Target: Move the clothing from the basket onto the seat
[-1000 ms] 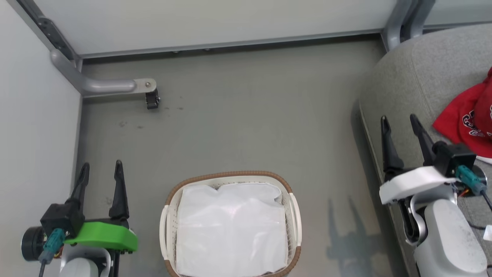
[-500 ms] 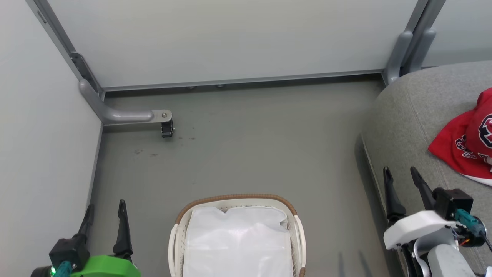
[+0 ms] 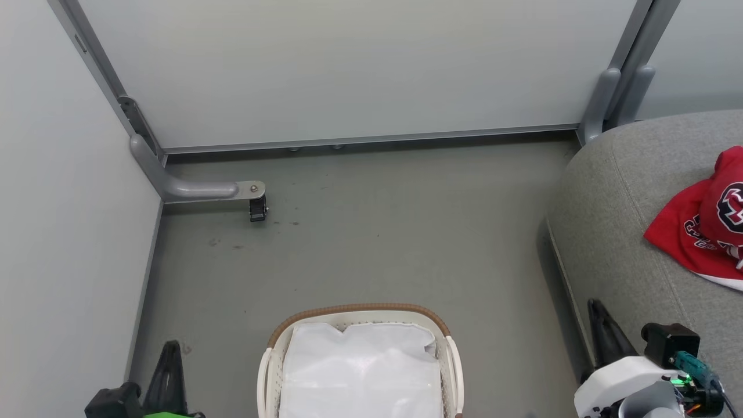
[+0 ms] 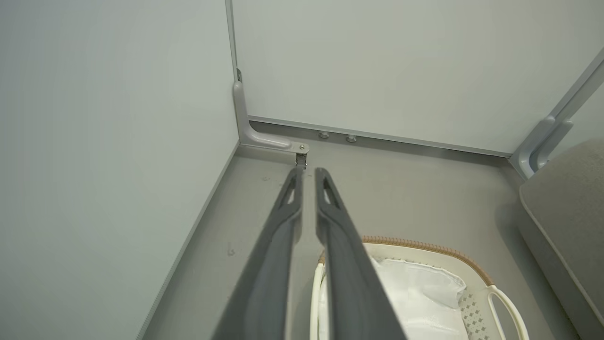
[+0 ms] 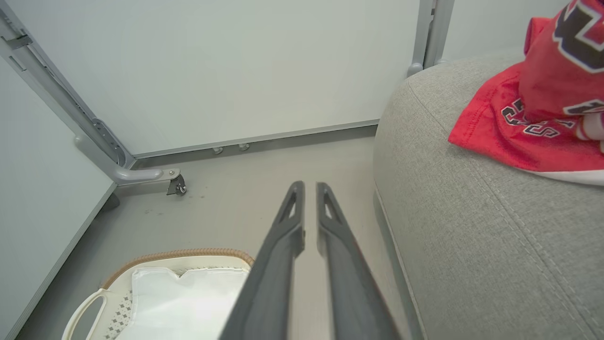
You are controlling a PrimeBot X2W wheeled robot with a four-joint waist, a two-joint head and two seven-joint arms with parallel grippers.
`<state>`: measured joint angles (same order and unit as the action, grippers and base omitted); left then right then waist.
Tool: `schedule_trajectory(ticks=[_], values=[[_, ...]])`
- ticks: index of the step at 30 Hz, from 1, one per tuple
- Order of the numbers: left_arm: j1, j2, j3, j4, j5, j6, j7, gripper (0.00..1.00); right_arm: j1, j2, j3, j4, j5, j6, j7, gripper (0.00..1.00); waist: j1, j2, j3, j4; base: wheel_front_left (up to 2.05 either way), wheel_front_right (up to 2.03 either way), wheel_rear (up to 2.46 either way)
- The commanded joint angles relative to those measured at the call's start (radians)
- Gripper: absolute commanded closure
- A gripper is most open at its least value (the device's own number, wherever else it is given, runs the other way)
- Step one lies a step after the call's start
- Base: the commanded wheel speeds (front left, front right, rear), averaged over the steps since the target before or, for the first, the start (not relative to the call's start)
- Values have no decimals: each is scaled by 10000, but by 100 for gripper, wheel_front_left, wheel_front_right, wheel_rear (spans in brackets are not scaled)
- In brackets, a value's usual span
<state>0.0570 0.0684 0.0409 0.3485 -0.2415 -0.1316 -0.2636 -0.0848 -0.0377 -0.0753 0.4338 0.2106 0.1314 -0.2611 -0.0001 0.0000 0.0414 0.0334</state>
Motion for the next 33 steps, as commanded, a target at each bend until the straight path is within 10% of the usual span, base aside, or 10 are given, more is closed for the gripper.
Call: schedule_trajectory(ticks=[1,33], values=[[-52,4,37,-54,-267,0,86,100,-79,-16,-62,-25,259,0,107,100,1,0,-4,-4,0,0,0],[-721,-61,315,-479,-5554,5,1531,100,-138,-72,-167,-820,5678,-4,1516,100,1,0,-103,-91,0,0,0]])
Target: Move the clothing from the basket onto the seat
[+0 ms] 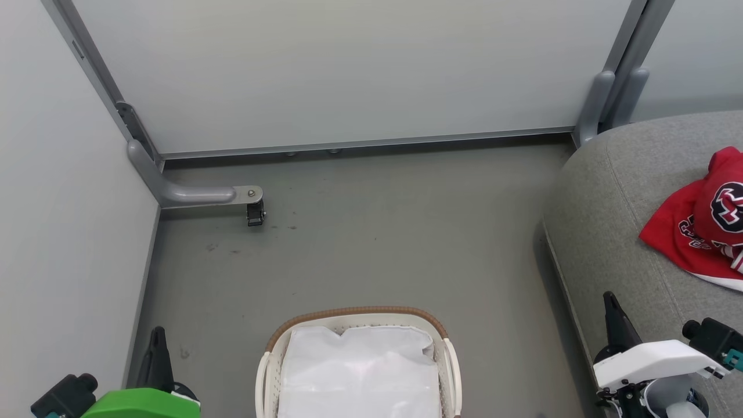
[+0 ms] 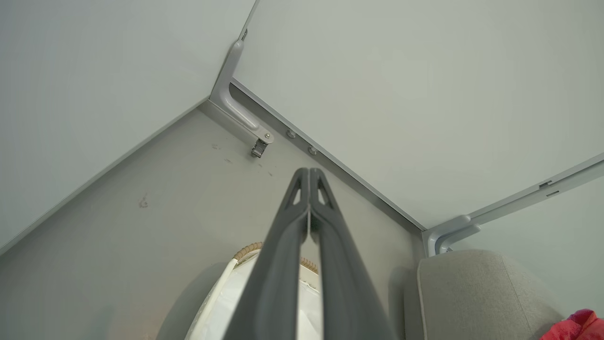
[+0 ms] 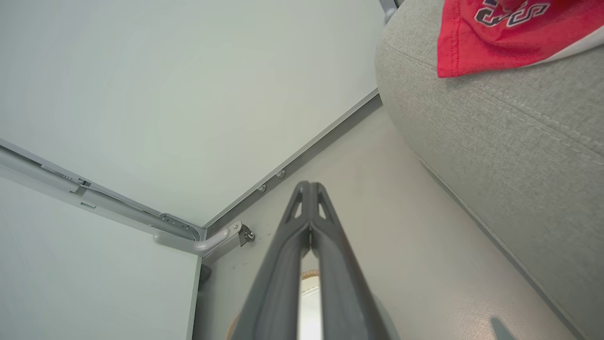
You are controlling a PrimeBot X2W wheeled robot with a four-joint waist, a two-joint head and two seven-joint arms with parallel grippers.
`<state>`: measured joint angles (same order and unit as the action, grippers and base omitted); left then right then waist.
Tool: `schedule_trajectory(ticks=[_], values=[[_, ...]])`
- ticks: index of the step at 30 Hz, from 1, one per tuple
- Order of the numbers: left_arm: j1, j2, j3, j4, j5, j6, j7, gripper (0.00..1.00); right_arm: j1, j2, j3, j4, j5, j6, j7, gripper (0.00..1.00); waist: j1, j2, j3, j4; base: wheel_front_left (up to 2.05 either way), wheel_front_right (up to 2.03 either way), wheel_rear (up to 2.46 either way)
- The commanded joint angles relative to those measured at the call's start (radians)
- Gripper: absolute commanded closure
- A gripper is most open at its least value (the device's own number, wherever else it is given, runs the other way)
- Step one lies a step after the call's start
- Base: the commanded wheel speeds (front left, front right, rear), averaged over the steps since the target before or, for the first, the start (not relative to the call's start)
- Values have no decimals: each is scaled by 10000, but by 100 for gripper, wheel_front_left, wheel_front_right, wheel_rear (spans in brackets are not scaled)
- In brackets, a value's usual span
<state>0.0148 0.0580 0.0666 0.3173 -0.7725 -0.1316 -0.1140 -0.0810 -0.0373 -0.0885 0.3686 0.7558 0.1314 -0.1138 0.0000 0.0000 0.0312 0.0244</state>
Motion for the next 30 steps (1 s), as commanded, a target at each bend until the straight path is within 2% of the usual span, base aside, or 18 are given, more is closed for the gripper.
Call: schedule_trajectory(ticks=[1,30], values=[[-315,41,66,-175,-383,5,74,100,-180,-78,-39,-188,373,-4,83,100,0,0,-5,-4,0,0,0],[-735,-5,243,-425,-3672,9,990,100,-241,-113,-136,-640,3739,-6,993,100,0,0,-93,-81,0,0,0]])
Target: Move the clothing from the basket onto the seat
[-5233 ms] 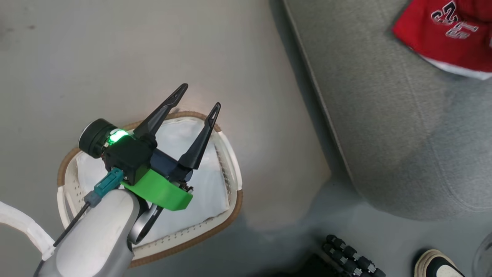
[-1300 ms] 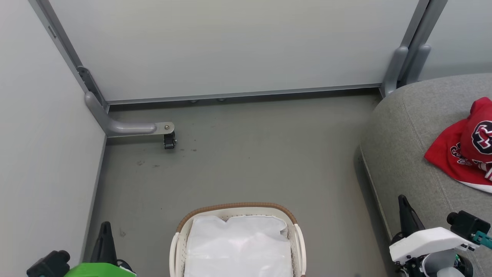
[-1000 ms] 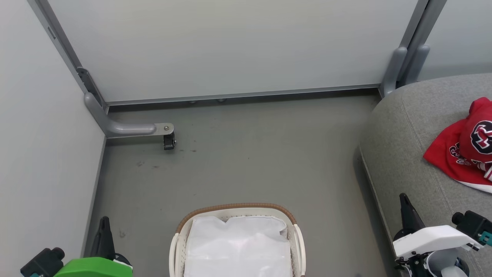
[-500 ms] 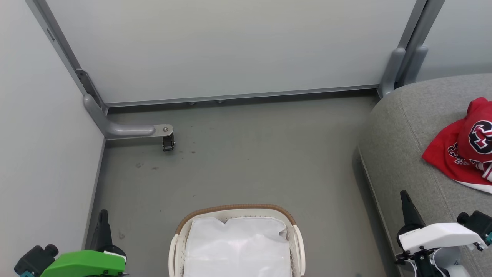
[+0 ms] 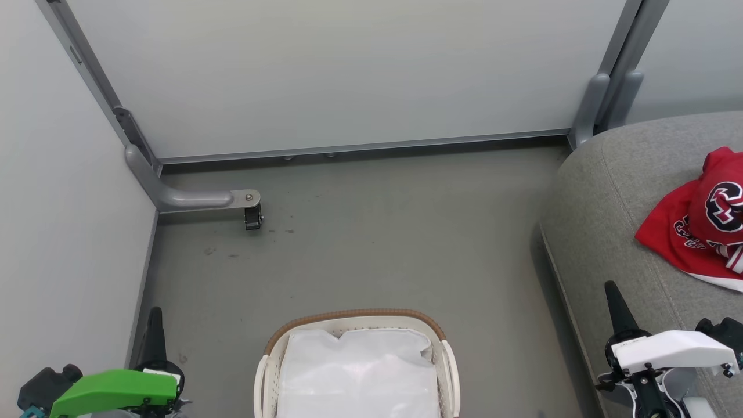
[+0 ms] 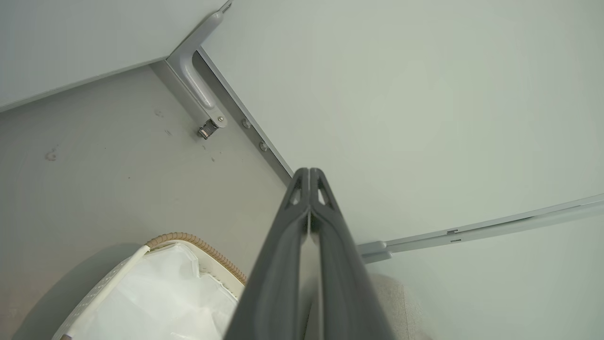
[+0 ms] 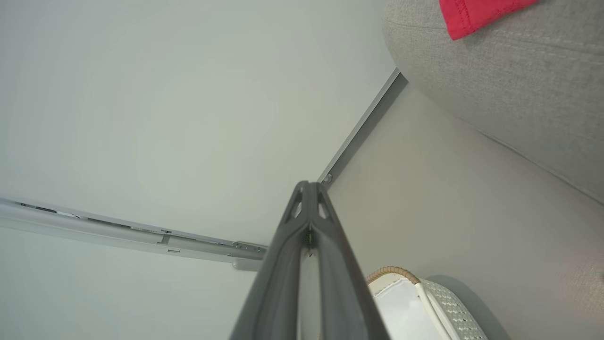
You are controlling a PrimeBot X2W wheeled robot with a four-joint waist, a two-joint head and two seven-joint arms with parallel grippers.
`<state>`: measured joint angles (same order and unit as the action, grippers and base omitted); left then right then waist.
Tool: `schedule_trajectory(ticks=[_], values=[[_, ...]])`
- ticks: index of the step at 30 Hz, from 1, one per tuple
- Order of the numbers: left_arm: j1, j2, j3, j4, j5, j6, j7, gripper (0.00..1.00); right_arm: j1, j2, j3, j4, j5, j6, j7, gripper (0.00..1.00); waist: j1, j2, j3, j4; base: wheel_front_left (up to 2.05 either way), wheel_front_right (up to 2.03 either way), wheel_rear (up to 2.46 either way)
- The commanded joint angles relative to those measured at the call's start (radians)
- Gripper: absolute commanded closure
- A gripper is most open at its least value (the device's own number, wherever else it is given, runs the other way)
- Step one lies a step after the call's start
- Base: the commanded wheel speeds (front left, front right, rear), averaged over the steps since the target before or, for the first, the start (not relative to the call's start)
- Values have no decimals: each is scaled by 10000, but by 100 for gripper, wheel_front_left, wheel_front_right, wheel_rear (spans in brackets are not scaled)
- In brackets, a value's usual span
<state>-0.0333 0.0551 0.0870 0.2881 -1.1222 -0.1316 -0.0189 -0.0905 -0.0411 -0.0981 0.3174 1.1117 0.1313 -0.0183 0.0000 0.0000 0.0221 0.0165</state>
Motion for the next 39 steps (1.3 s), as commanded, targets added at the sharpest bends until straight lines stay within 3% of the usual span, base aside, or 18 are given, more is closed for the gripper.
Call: schedule_trajectory(ticks=[1,39], values=[[-267,22,45,-138,-267,8,70,100,-149,-75,-43,-140,265,-4,60,100,0,0,-4,-3,0,0,0],[-669,-25,220,-359,-3450,13,956,100,-206,-105,-131,-563,3533,-7,952,100,0,0,-120,-104,0,0,0]])
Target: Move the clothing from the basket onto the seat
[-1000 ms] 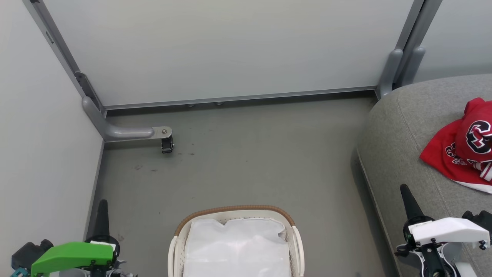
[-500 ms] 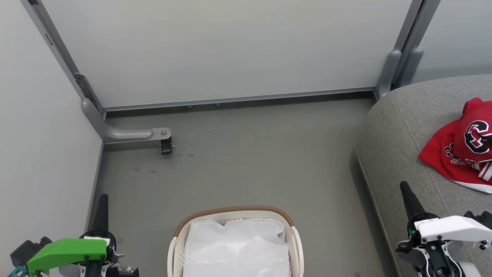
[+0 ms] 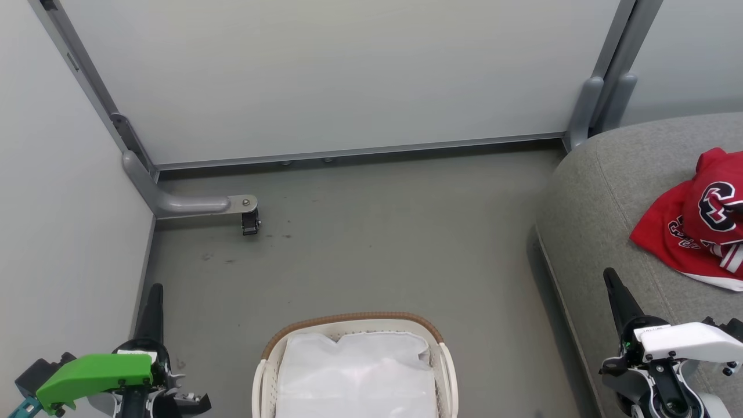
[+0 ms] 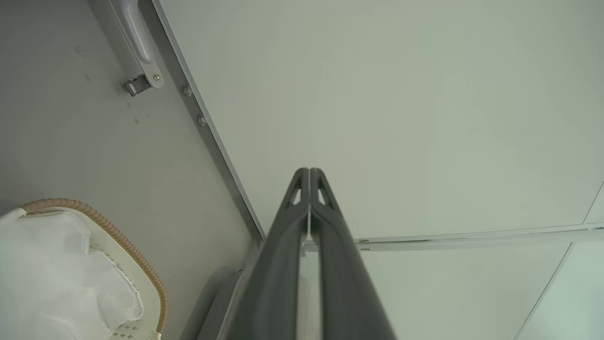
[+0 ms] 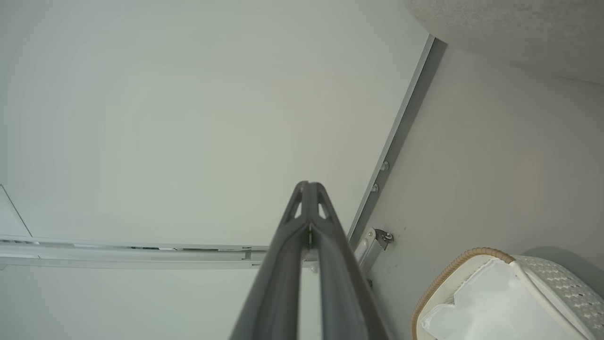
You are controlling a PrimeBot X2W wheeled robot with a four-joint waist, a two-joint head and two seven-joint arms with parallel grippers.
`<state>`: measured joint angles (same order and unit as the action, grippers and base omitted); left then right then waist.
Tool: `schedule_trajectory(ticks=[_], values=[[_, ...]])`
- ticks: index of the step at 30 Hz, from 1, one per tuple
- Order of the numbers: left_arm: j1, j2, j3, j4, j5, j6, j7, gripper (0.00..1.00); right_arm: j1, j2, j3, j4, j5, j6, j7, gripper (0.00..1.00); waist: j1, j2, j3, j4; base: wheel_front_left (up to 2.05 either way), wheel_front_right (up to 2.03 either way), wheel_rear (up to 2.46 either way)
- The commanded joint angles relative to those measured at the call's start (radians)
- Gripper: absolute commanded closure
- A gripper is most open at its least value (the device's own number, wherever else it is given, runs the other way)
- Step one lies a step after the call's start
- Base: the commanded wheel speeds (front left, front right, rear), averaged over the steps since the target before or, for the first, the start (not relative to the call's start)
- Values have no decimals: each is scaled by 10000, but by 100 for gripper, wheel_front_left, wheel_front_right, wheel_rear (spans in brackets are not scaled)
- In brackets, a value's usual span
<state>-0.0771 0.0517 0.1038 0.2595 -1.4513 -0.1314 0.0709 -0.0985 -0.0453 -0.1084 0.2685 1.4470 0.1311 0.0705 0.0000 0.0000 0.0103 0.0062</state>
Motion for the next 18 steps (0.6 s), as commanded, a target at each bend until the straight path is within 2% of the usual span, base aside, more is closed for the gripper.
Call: schedule_trajectory(ticks=[1,18], values=[[-236,8,54,-78,-230,11,81,100,-127,-63,-31,-85,241,-4,83,100,0,0,-5,-4,0,0,0],[-373,-14,112,-151,-1372,13,395,100,-138,-76,-63,-231,1418,-5,388,100,0,0,-57,-49,0,0,0]])
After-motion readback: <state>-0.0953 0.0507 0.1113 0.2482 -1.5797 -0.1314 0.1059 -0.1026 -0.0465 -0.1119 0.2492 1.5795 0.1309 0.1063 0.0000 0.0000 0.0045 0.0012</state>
